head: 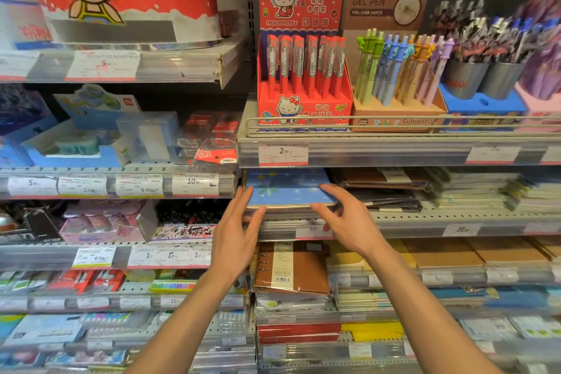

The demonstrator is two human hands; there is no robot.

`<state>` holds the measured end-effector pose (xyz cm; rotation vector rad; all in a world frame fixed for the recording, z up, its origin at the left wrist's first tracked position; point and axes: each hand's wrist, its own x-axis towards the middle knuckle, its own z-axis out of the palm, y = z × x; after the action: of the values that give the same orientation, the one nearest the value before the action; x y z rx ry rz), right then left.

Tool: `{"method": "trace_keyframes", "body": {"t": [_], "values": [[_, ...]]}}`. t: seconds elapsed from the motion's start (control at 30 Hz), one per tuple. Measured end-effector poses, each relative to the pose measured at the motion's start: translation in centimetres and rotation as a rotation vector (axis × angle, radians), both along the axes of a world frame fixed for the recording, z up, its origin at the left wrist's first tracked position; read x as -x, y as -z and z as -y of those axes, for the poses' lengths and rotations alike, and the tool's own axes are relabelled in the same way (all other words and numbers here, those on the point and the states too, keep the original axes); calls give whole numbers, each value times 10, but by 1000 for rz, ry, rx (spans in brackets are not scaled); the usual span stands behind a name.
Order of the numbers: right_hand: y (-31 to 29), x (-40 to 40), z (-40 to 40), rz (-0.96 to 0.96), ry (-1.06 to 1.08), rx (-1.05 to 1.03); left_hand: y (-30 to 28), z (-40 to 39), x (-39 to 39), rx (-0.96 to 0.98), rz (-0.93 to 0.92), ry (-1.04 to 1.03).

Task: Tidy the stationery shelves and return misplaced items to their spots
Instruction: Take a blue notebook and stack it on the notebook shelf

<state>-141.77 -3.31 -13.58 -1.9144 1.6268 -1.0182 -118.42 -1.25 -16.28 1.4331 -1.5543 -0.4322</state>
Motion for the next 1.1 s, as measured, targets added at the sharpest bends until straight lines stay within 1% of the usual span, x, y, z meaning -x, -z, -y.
{"method": "trace_keyframes", "body": {"t": [0.13, 0.27, 0.4, 0.53, 0.67, 0.87, 1.0, 1.1], "values": [[2, 0, 7, -16, -15, -11, -1, 5, 1, -10, 55, -32], [5, -3, 12, -29, 20, 20, -3, 12, -1, -38, 82, -55], [10, -7, 14, -19, 56, 8, 1, 19, -6, -35, 122, -55], [14, -10, 18, -10, 47, 19, 0, 22, -5, -18, 142, -104], [17, -7, 17, 1, 42, 8, -1, 21, -4, -31, 124, -99], [19, -11, 18, -49, 71, 77, -7, 21, -8, -22, 202, -134], [20, -13, 18, -82, 64, 112, -3, 20, -3, -46, 186, -138], [24, -14, 18, -99, 54, 109, -1, 18, -1, -89, 140, -85]]}}
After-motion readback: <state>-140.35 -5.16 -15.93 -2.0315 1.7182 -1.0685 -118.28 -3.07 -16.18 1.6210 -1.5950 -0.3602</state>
